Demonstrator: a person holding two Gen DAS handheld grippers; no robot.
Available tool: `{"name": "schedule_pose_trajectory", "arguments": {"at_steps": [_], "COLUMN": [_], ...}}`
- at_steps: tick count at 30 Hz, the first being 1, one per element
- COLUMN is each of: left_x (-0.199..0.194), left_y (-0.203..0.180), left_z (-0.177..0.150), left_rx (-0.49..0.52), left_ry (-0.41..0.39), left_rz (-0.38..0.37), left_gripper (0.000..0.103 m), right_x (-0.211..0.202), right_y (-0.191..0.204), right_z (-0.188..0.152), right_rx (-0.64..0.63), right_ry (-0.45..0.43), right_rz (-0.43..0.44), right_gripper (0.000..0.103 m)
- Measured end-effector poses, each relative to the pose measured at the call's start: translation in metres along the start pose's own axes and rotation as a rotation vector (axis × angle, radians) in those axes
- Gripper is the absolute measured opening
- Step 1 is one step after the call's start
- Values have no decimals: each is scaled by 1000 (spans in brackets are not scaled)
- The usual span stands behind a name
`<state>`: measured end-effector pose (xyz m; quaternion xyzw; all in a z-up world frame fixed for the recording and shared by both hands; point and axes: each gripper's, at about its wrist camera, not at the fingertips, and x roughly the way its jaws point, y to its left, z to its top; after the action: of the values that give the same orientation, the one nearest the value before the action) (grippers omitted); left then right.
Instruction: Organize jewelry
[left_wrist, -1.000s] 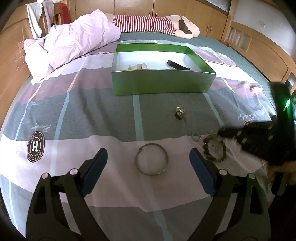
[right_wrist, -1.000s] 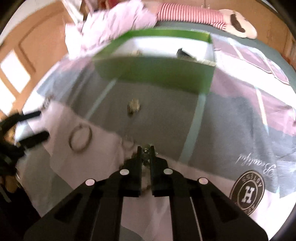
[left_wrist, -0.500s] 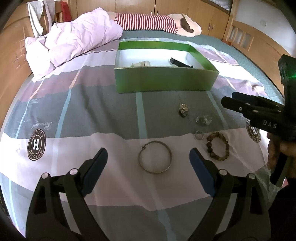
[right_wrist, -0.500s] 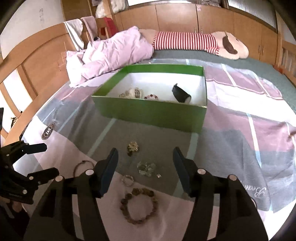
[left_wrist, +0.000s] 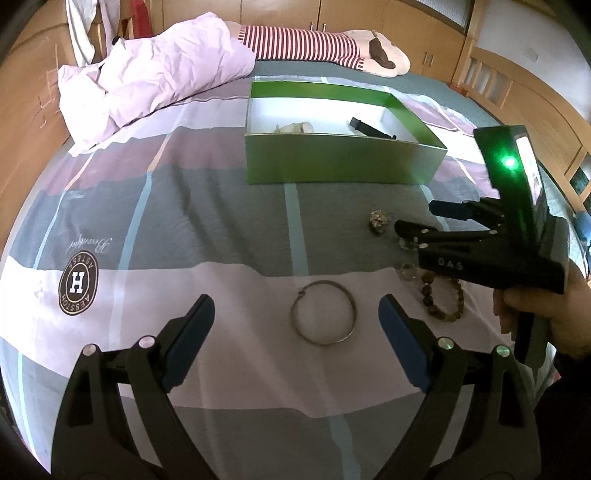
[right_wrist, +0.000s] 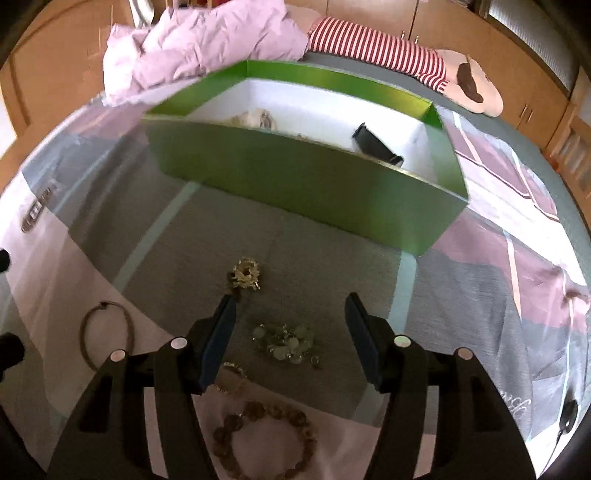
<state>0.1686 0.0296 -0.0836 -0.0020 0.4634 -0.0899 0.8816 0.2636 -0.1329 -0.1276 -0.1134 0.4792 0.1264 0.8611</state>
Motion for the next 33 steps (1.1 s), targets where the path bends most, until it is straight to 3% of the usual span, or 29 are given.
{"name": "schedule_pose_trajectory", "arguments": {"at_steps": [3, 6, 8, 11, 16, 19, 22, 25, 33], "left_x": [1, 0, -2, -4, -3, -1, 0, -1, -3], "left_y": [0, -2, -3, 0, 3, 3, 3, 4, -1], "left_z": [1, 2, 1, 1, 1, 1, 2, 3, 2], "left_rx": [-5, 1, 8, -2, -6, -6, -5, -7, 7], "left_ry": [3, 1, -1, -6, -4, -2, -2, -7, -11], "left_rz": [-5, -11, -12, -8, -2, 2, 3, 1, -7], "left_gripper": [89, 89, 89, 89, 89, 89, 89, 89, 89], "right_x": [9, -5, -13, -4, 16, 24, 2, -26, -80], "right_y": [9, 19, 21, 7, 6, 16, 14, 6, -52], "right_z": [-1, 1, 1, 0, 2, 4, 7, 10, -19], "right_rx": [-23, -53, -79, -57, -55, -75, -37, -39, 93], "right_ry": [17, -87, -114, -65, 16, 13, -95, -184, -184], "right_rz": [9, 92, 56, -57, -69, -51, 77, 73, 75], "right_gripper": [60, 60, 60, 60, 60, 60, 60, 60, 63]}}
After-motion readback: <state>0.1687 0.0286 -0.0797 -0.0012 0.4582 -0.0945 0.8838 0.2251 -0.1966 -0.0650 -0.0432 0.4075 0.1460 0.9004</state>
